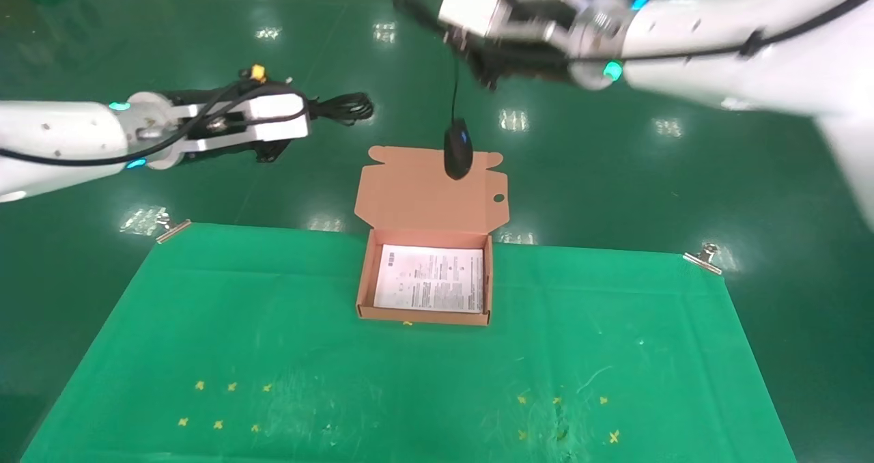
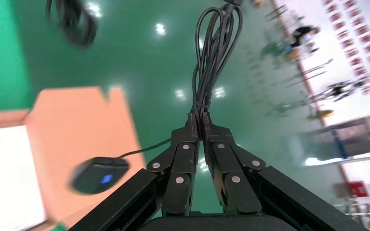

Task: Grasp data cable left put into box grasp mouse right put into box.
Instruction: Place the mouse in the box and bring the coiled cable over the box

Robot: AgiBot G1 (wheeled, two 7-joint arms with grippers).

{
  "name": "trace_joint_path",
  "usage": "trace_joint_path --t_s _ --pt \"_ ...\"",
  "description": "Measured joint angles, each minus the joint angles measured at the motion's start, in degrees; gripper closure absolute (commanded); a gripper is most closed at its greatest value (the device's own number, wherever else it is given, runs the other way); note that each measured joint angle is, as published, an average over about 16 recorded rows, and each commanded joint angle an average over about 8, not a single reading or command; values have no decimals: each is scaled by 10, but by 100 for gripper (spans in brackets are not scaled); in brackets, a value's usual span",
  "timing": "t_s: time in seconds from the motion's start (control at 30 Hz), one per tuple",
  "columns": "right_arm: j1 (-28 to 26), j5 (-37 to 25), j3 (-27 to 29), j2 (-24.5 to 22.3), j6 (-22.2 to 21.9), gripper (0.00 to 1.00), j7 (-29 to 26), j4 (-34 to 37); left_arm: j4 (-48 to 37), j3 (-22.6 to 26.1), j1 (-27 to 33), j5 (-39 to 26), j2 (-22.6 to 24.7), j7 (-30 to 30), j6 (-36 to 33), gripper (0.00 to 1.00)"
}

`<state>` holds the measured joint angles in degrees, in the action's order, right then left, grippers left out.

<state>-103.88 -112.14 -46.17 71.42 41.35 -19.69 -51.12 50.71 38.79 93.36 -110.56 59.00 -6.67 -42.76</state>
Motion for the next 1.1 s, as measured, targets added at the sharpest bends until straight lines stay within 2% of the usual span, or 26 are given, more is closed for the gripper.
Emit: trace_joint_path --t_s 0.5,0.8,1.1 --pt "39 4 -34 50 -10 100 6 44 -5 16 4 -86 -29 90 -21 100" --pt "57 60 -85 67 -30 100 7 59 11 20 3 -118 -32 130 -27 100" --pt "71 121 -159 70 -60 100 -26 82 25 21 -1 -129 -34 146 -30 100"
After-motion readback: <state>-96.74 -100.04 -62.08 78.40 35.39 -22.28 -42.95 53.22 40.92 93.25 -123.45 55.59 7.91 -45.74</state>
